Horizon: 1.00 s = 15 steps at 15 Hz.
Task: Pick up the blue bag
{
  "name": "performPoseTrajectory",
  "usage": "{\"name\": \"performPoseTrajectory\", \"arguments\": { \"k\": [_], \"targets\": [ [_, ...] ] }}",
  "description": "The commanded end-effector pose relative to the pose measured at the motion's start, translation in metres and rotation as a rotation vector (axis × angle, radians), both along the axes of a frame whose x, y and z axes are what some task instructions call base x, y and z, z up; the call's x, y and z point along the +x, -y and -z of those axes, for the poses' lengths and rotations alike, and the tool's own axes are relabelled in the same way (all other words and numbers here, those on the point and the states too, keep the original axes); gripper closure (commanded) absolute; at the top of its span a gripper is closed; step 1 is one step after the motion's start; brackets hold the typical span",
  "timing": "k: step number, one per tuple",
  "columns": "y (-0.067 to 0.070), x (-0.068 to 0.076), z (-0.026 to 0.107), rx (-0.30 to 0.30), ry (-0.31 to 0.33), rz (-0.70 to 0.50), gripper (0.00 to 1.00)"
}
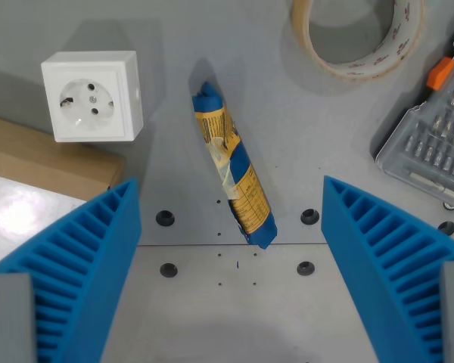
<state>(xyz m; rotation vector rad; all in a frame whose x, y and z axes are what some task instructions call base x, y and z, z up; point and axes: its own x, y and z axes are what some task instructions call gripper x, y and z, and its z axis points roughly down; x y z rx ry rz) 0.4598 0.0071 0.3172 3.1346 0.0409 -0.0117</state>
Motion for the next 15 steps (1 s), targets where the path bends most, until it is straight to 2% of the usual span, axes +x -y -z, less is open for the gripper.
{"name": "performPoseTrajectory", "arguments": {
  "k": [1,8,15],
  "targets": [
    [0.0,0.0,-0.002,0.0,0.004,0.0,0.0],
    [0.0,-0.001,0.0,-0.001,0.005,-0.015,0.0],
    [0.0,-0.005,0.011,-0.002,0.032,-0.073,0.0]
  ]
}}
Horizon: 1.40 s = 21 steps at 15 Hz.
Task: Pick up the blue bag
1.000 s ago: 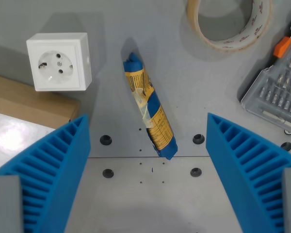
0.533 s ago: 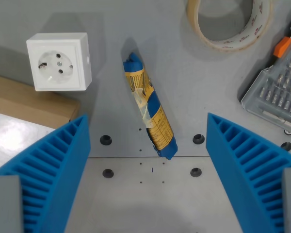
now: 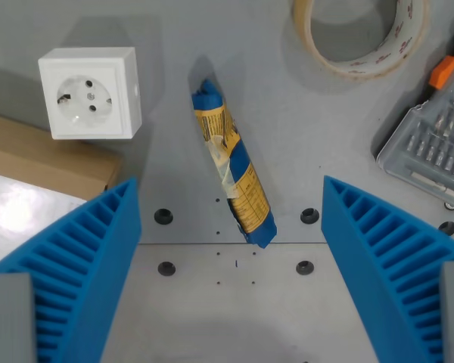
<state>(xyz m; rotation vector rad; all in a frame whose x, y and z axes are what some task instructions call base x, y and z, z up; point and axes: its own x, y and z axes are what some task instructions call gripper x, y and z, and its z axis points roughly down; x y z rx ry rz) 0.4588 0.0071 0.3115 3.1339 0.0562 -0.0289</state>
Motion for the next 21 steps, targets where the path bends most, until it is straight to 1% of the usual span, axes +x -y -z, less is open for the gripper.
{"name": "performPoseTrajectory", "arguments": {
  "k": [1,7,14,18,21],
  "targets": [
    [0.0,-0.005,0.007,-0.001,0.049,-0.072,0.0],
    [0.001,-0.01,0.026,-0.007,0.084,-0.133,0.0],
    [0.003,-0.018,0.047,-0.018,0.086,-0.22,0.0],
    [0.004,-0.022,0.064,-0.023,0.091,-0.27,0.0],
    [0.004,-0.024,0.078,-0.027,0.083,-0.304,0.0]
  ]
}}
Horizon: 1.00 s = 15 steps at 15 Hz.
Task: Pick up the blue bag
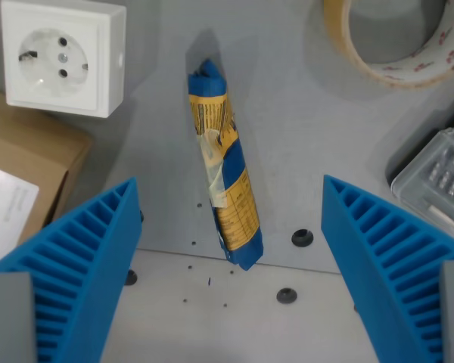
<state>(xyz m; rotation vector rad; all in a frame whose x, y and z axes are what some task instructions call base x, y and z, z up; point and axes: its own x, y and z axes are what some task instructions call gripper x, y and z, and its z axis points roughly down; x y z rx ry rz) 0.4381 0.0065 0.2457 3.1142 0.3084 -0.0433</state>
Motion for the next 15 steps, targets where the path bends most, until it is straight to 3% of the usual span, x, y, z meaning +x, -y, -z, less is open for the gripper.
{"name": "performPoseTrajectory", "arguments": {
  "k": [1,10,15],
  "targets": [
    [0.004,-0.004,0.017,-0.015,0.093,-0.155,0.0],
    [0.005,-0.019,0.048,-0.023,0.111,-0.243,0.0],
    [0.004,-0.02,0.062,-0.031,0.098,-0.28,0.0]
  ]
}}
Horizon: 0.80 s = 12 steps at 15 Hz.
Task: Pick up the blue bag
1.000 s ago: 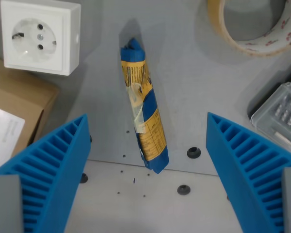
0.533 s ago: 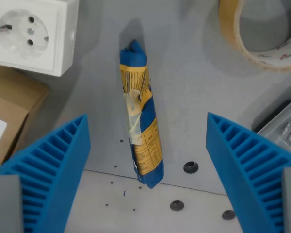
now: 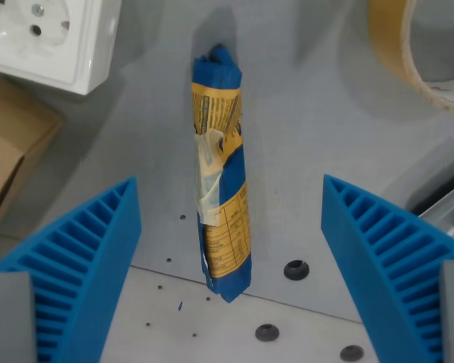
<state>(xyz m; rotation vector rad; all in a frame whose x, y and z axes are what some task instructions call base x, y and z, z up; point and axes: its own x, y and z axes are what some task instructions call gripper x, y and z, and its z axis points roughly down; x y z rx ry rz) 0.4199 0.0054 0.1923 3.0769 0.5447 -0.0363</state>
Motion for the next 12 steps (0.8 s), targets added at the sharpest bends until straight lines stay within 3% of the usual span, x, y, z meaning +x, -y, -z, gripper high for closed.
{"name": "performPoseTrajectory", "arguments": {
  "k": [1,7,12],
  "targets": [
    [0.003,-0.002,0.012,-0.023,0.092,-0.132,0.0],
    [0.002,-0.006,0.032,-0.029,0.096,-0.155,0.0],
    [0.001,-0.017,0.032,-0.032,0.116,-0.158,0.0]
  ]
}}
